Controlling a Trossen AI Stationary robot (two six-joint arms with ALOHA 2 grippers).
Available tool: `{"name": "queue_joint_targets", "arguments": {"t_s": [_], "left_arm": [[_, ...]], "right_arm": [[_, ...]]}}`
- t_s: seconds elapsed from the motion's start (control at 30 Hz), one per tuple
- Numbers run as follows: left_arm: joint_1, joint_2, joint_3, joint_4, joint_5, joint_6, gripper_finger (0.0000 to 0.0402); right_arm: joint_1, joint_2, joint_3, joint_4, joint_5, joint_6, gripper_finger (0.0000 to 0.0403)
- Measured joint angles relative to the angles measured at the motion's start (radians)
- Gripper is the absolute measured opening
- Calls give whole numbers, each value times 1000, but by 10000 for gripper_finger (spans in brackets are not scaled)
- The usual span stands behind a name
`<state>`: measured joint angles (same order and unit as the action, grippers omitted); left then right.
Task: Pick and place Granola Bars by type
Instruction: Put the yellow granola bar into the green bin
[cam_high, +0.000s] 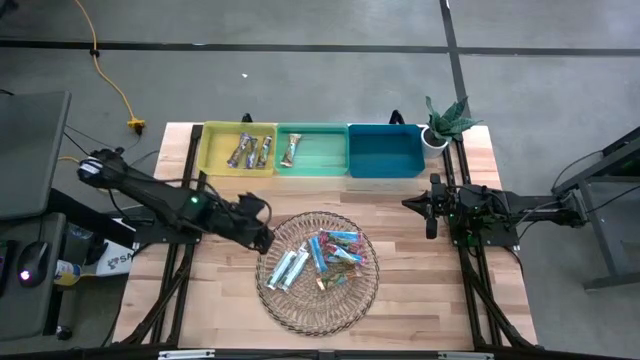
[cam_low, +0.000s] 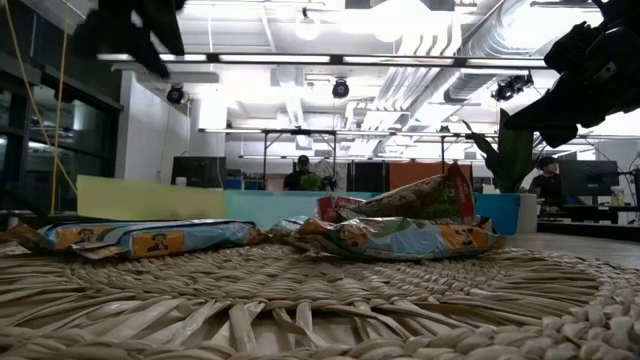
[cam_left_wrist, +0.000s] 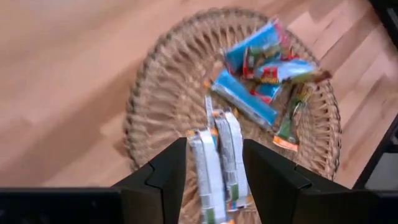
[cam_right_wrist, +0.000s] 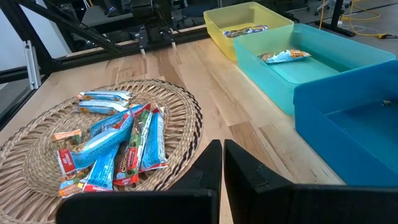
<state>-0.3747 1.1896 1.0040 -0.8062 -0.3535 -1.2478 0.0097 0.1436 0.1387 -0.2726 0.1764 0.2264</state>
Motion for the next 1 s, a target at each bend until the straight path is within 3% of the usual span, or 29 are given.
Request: {"name": "queue_joint_targets", "arguments": {"t_s": [0.13, 0.4, 0.8, 1.0], "left_arm": [[1, 36, -80, 63, 38, -51, 154], [1, 138, -89, 99, 162, -59, 154], [1, 190, -86, 187, 195, -46, 155], [1, 190, -86, 215, 222, -14, 193]], "right_arm": [[0, 0, 0, 0, 0, 0, 0], [0, 0, 0, 0, 0, 0, 0], [0, 0, 0, 0, 0, 0, 0], [0, 0, 0, 0, 0, 0, 0]]}}
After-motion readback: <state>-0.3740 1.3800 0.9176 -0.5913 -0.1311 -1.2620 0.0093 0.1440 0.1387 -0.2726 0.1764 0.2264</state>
